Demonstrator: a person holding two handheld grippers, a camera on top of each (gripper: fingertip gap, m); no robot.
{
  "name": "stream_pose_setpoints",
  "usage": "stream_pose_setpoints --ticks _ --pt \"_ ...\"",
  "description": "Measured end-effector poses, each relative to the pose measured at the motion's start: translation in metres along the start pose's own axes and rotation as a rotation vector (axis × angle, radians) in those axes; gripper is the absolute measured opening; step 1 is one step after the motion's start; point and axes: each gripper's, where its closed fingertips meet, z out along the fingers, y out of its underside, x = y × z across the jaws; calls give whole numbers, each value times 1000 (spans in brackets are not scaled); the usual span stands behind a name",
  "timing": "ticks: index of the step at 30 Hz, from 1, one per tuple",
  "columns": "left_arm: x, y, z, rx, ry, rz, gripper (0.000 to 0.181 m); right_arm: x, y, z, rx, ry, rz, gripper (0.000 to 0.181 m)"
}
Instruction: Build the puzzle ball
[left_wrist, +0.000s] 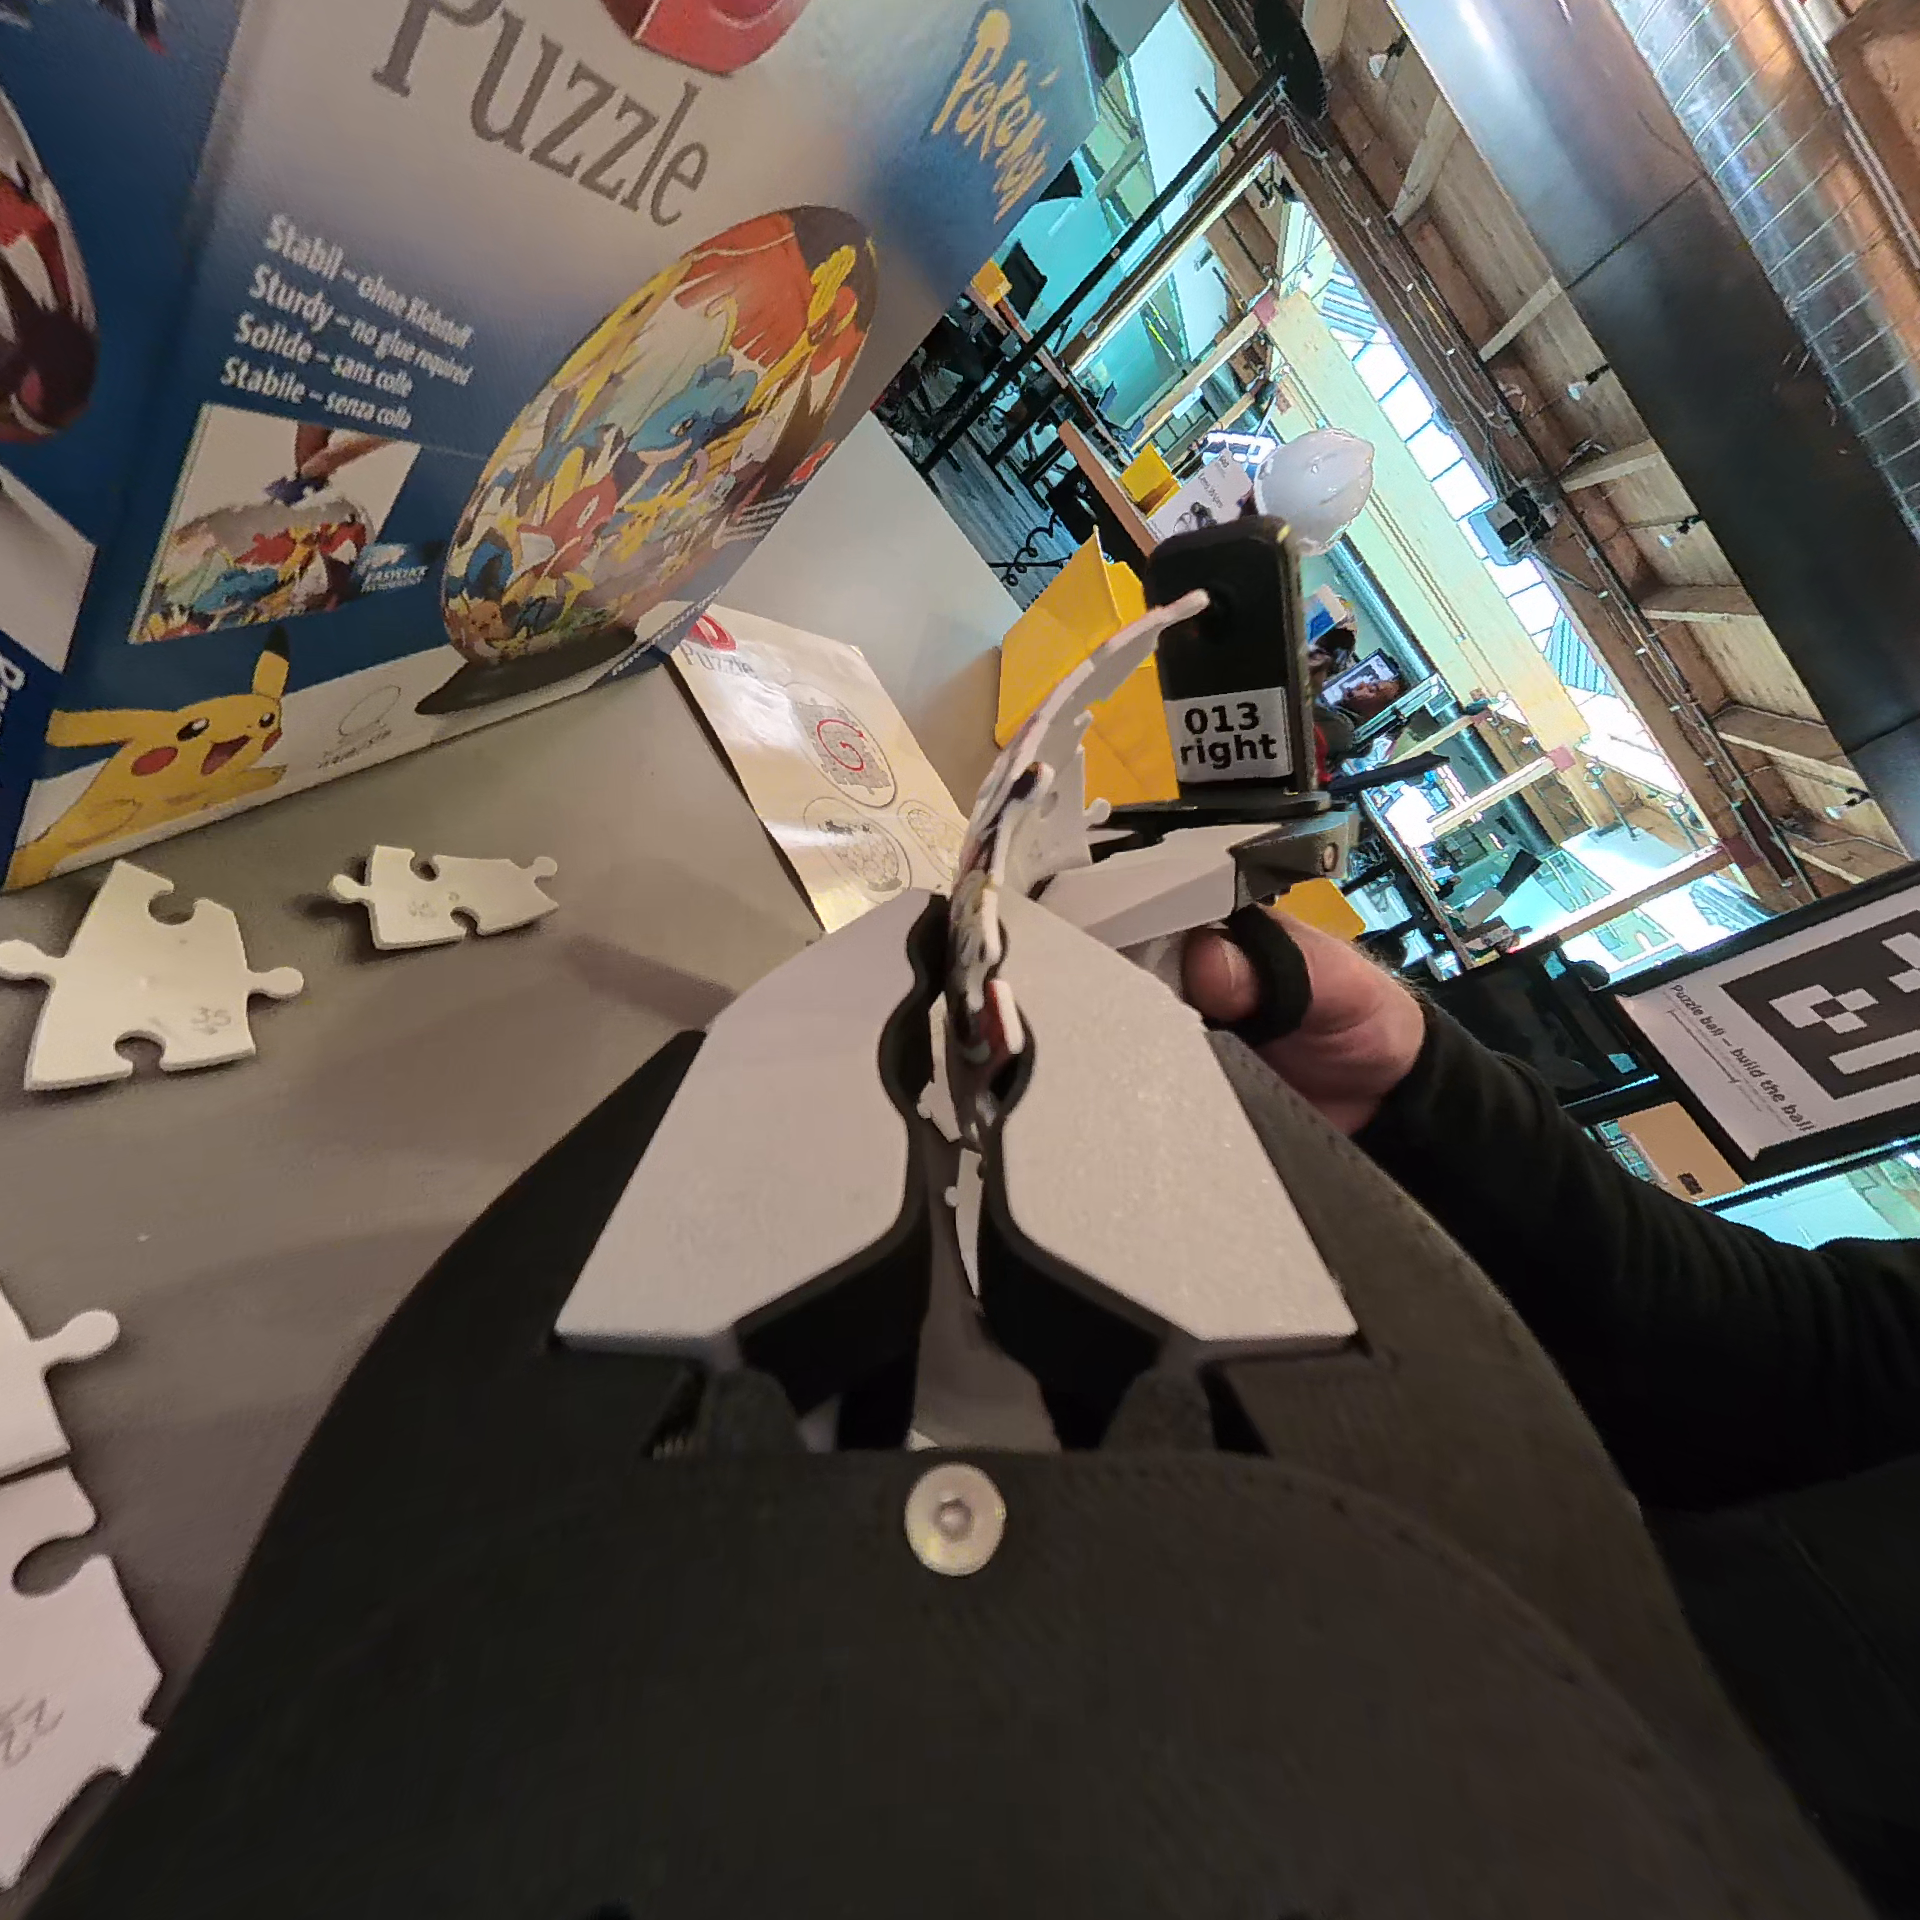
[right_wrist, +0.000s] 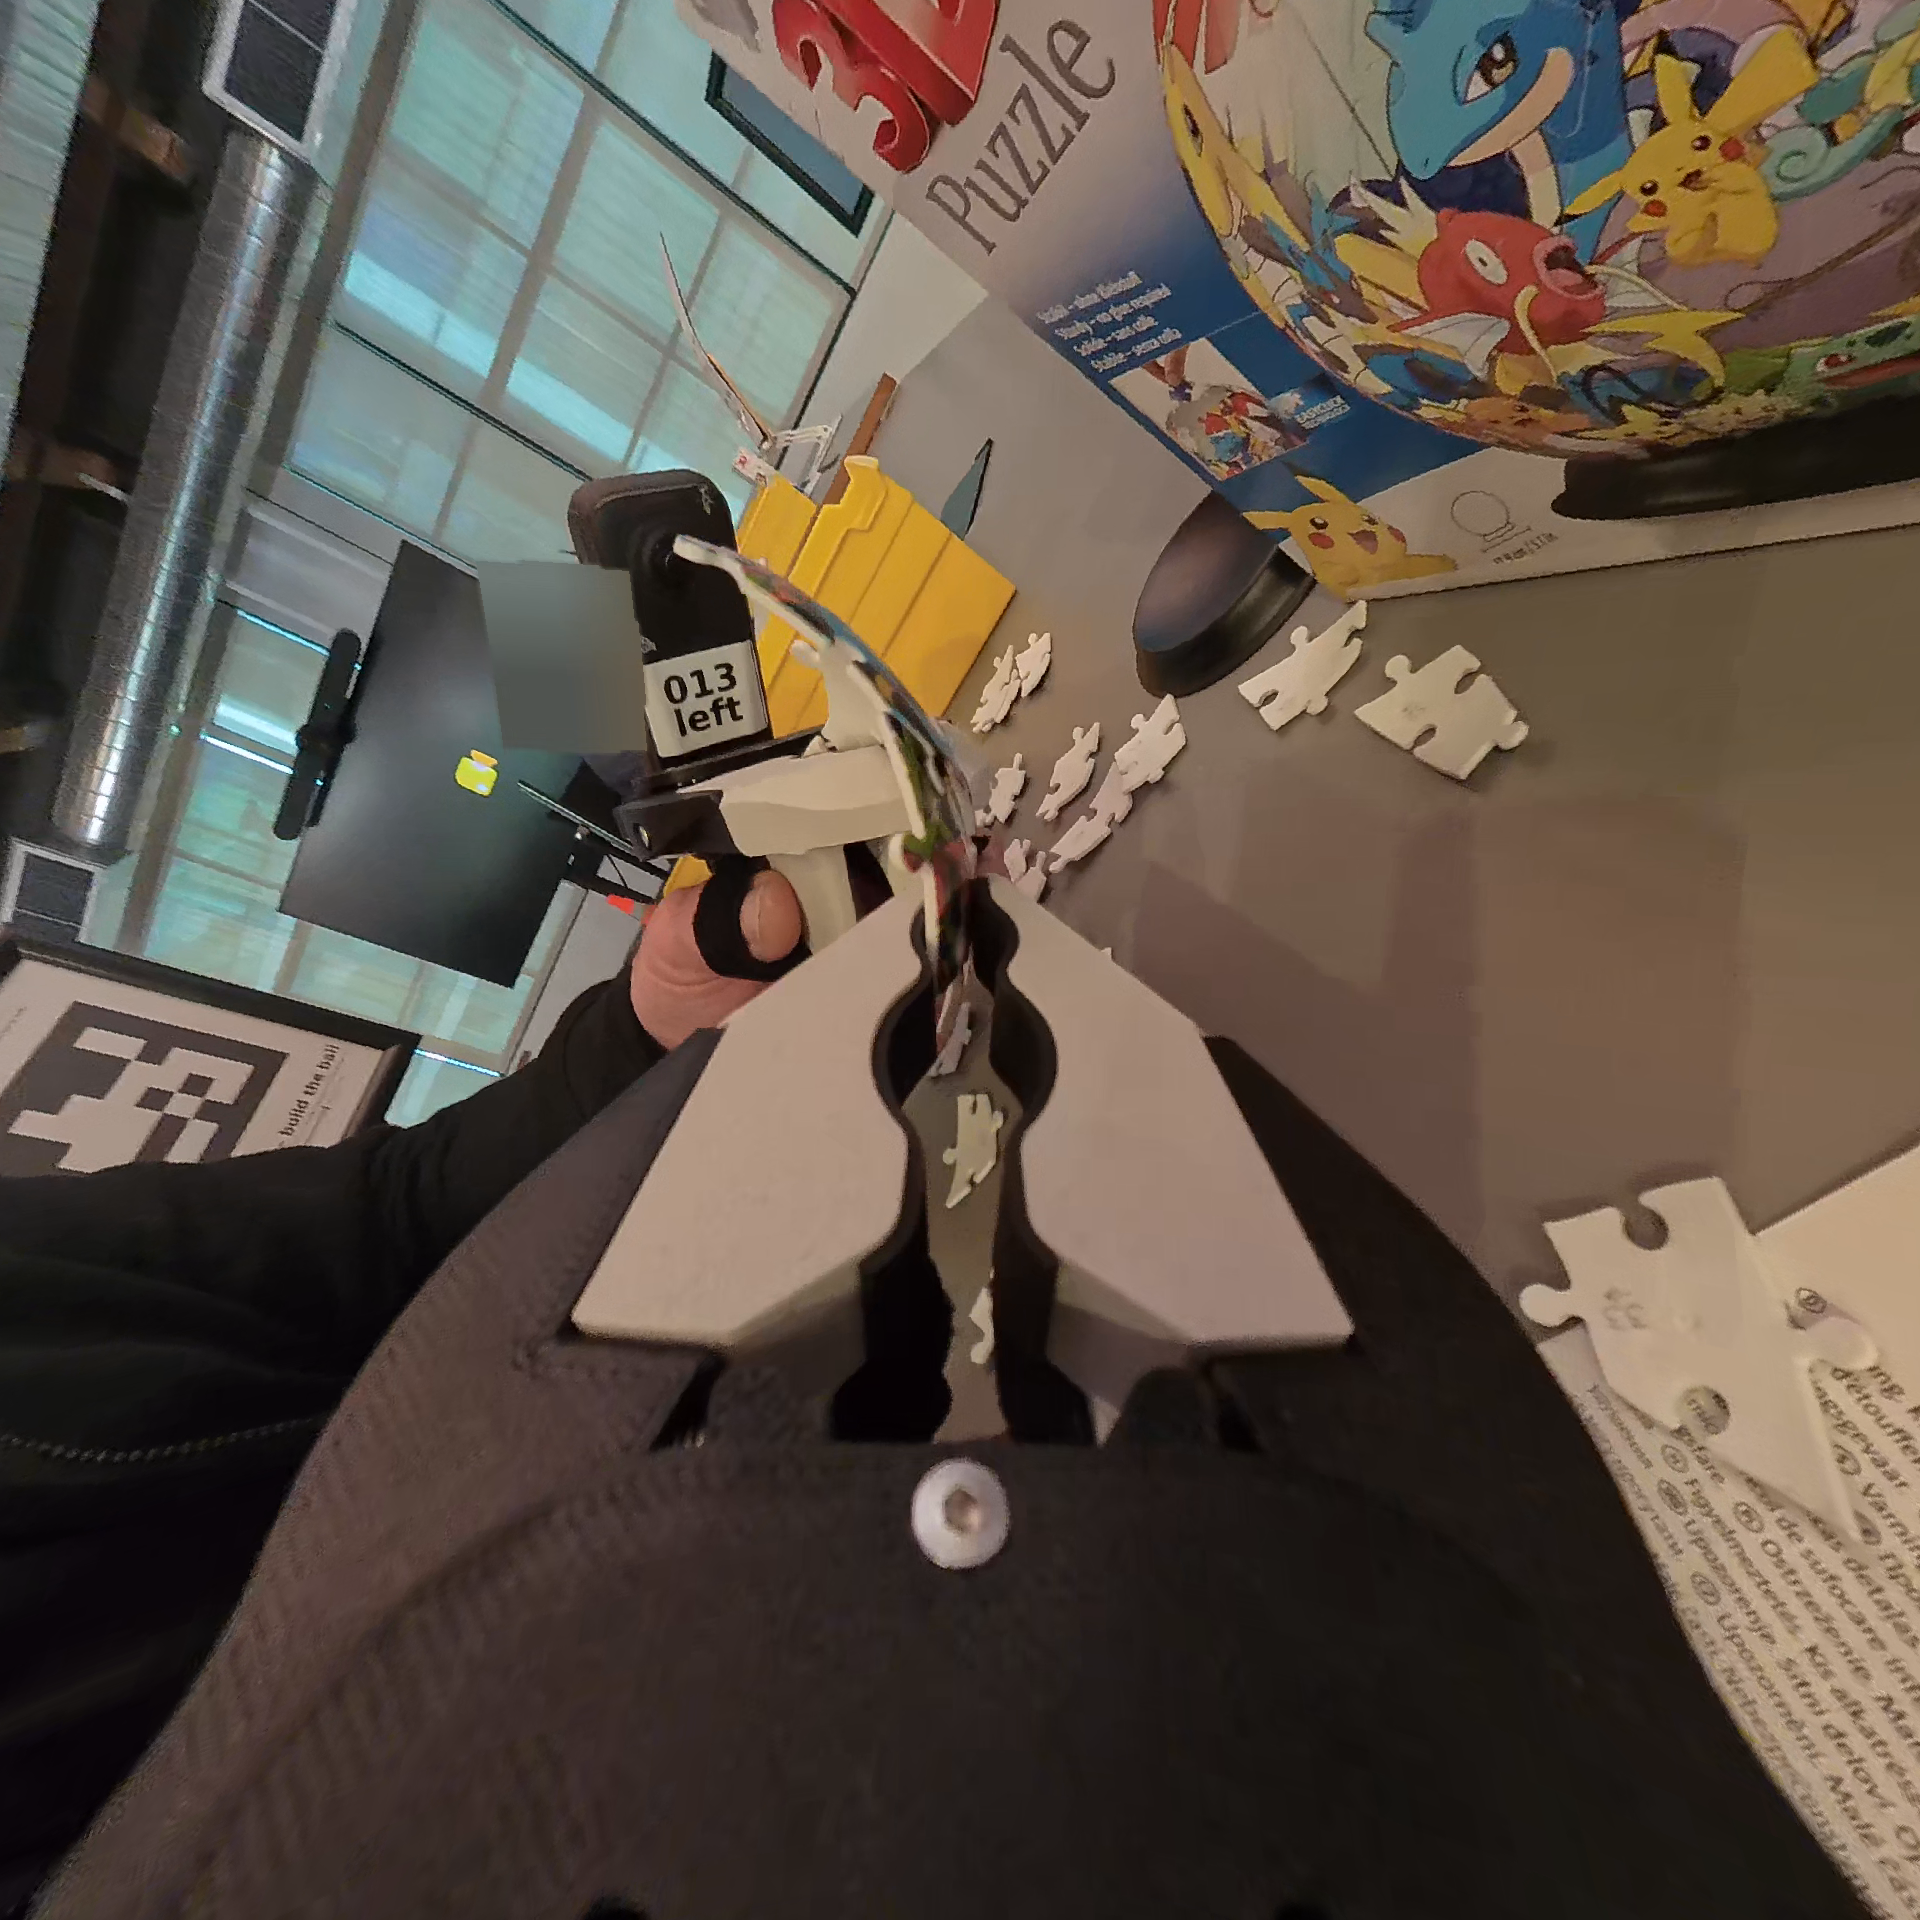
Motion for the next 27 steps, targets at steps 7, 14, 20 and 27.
stream_pose_setpoints --ticks 7,14,20,27 --pt "1 -2 0 9 -2 12 3 -2 -2 0 23 -23 37 0" --pt "1 -4 0 24 -12 19 3 -1 -6 1 56 -9 36 0" --pt "2 -5 -1 38 4 -11 3 -1 -8 1 63 5 -11 2" --pt "5 -6 -1 62 29 -62 3 -4 -11 0 85 4 -71 2"
